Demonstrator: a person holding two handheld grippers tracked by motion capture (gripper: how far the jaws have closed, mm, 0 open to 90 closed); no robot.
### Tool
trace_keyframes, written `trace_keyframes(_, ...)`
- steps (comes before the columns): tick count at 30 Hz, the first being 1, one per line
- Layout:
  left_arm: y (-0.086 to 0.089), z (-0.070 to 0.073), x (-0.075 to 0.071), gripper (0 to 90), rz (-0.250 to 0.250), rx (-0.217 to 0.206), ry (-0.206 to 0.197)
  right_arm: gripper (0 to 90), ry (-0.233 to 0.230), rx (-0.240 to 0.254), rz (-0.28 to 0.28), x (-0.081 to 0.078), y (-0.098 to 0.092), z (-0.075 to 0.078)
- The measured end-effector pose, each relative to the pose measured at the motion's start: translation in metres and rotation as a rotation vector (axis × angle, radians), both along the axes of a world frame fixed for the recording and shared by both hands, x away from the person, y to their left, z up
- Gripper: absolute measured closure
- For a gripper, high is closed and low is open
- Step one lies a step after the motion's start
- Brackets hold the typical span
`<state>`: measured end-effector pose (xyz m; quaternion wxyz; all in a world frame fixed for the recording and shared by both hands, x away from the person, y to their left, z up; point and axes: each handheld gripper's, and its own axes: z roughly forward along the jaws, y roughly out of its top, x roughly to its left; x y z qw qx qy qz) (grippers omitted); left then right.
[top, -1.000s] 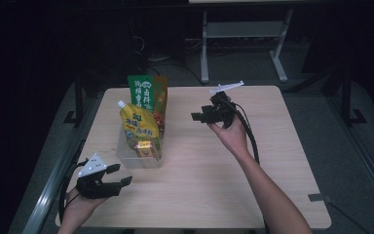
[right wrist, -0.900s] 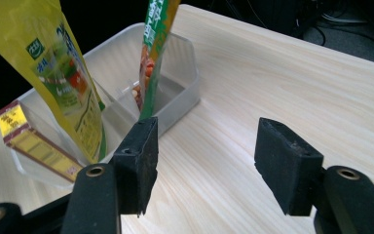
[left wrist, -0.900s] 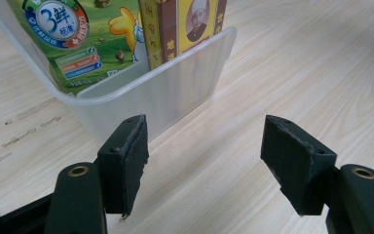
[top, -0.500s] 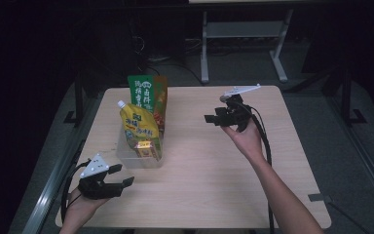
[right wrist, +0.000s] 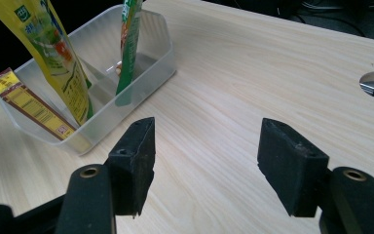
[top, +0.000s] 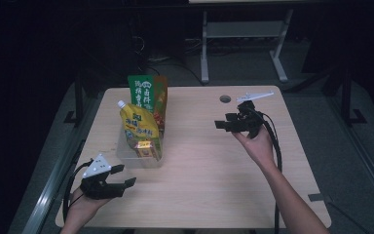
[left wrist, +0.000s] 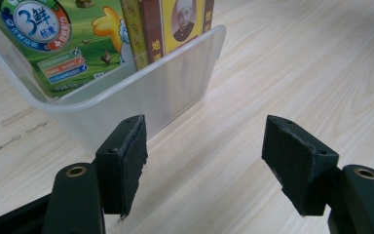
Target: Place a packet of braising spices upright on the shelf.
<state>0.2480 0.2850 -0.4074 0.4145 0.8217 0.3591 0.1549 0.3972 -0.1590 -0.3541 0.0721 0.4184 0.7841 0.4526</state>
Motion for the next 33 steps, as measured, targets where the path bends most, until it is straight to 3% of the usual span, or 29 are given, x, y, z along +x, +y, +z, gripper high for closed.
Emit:
trace_keyframes(5,-0.001,-0.001,0.0,32.4,-0.006,0.001,0.002,36.4,0.028,0.0,-0.001,-0.005,-0.005,-0.003)
trace_keyframes(17,-0.006,-0.003,0.0,32.0,-0.013,-0.001,0.009,36.4,0.028,-0.007,0.0,-0.02,-0.017,-0.008)
trace_keyframes(33,-0.012,-0.004,0.001,31.0,-0.029,0.006,0.007,35.8,0.064,-0.032,-0.012,-0.045,-0.04,-0.027)
